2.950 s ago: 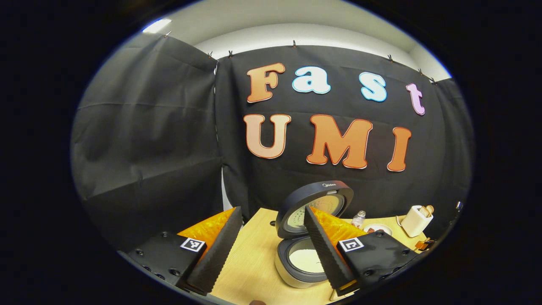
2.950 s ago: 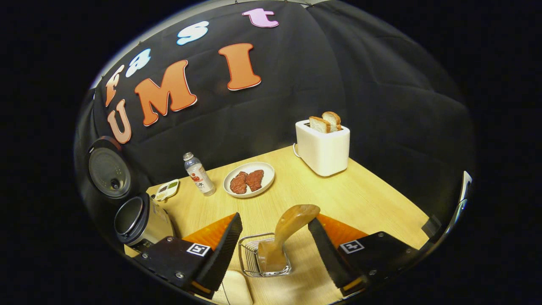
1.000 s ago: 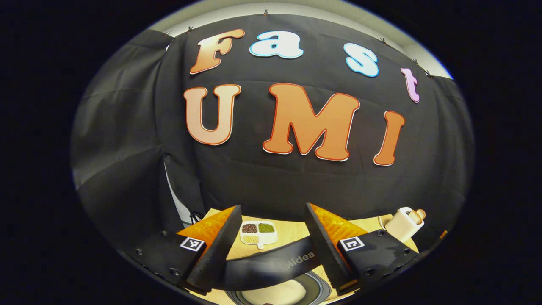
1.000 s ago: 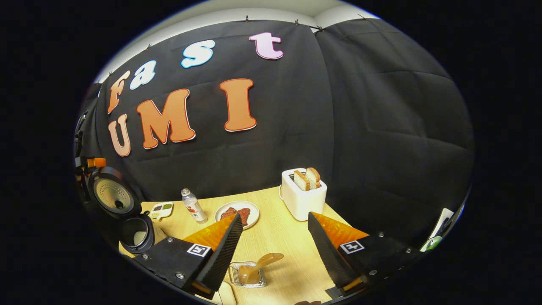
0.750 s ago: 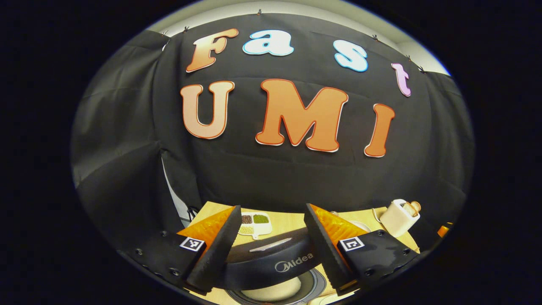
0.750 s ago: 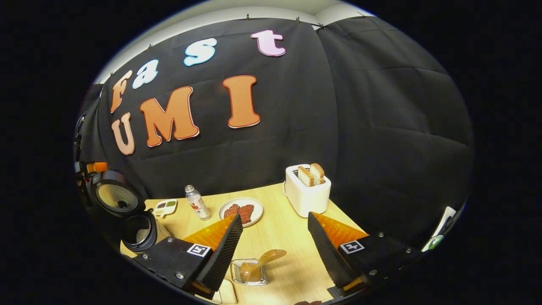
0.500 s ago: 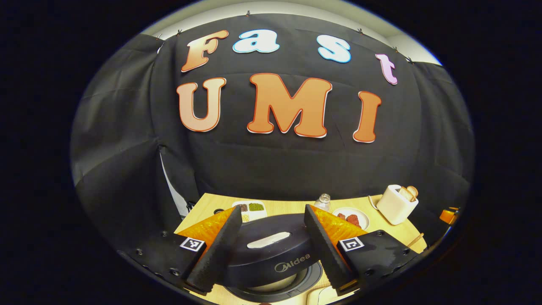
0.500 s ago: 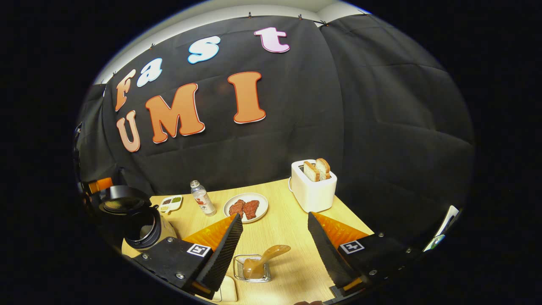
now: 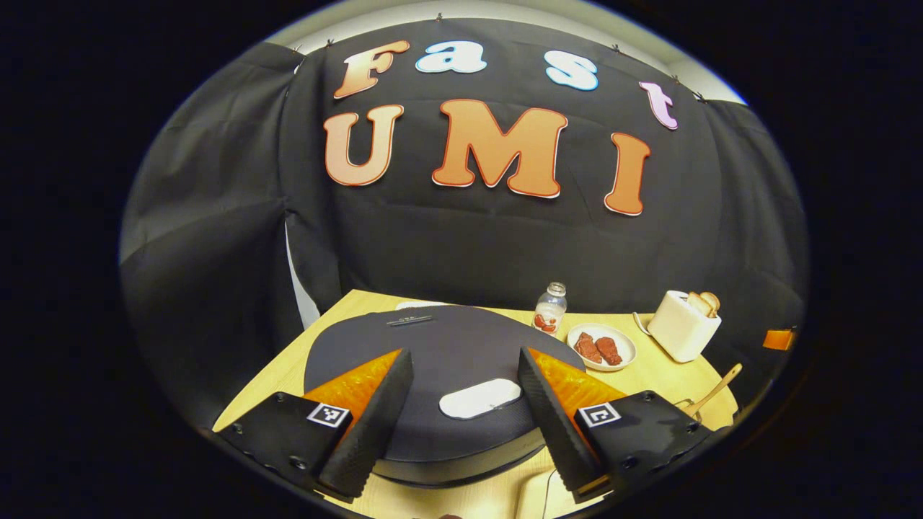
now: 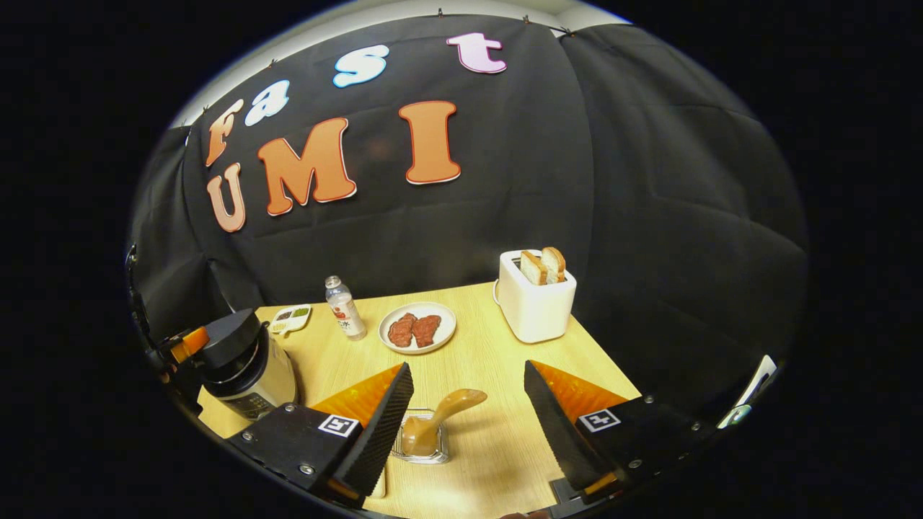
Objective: Close the left gripper, press the button to open the rice cooker; take a wooden spoon from the chopstick holder with the right hand, scoop a spoonful of rice and pour it into the rice cooker, then put the wooden spoon back into the chopstick holder.
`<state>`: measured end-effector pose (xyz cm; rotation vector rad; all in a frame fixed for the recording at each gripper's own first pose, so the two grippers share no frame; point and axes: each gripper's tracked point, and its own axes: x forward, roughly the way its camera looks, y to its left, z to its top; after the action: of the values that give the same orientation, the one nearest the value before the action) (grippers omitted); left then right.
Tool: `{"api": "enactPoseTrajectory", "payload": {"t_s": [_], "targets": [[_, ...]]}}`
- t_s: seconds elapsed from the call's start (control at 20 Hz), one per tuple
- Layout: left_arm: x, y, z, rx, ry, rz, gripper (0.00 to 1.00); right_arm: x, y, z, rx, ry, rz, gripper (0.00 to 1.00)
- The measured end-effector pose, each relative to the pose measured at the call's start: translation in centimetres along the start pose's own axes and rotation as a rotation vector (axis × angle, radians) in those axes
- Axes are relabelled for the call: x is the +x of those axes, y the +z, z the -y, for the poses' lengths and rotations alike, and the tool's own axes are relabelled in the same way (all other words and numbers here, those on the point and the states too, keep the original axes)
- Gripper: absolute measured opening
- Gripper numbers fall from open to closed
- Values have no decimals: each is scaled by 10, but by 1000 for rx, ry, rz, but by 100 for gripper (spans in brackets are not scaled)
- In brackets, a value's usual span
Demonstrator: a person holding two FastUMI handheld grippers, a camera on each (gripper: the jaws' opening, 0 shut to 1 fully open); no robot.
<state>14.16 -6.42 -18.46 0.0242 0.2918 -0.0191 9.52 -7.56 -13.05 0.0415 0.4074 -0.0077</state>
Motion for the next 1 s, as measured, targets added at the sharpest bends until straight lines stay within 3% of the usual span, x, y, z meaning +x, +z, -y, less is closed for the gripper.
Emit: {"api": "enactPoseTrajectory", "payload": {"t_s": [0.2, 0.45, 0.6, 0.8, 1.0], "targets": [[0, -29, 2, 68, 26, 2, 100, 3, -13, 4, -14, -3, -27, 95], [1, -44, 1, 55, 29, 22, 100, 5, -17, 8, -6, -8, -30, 95], [2, -37, 3, 76, 31, 53, 100, 3, -16, 10, 6, -8, -24, 95], [-3, -32, 6, 69, 17, -56, 100, -3, 4, 10, 7, -4, 18, 95], [-27, 23, 2, 31, 25, -25, 99, -15, 35, 9, -12, -2, 77, 95]]}}
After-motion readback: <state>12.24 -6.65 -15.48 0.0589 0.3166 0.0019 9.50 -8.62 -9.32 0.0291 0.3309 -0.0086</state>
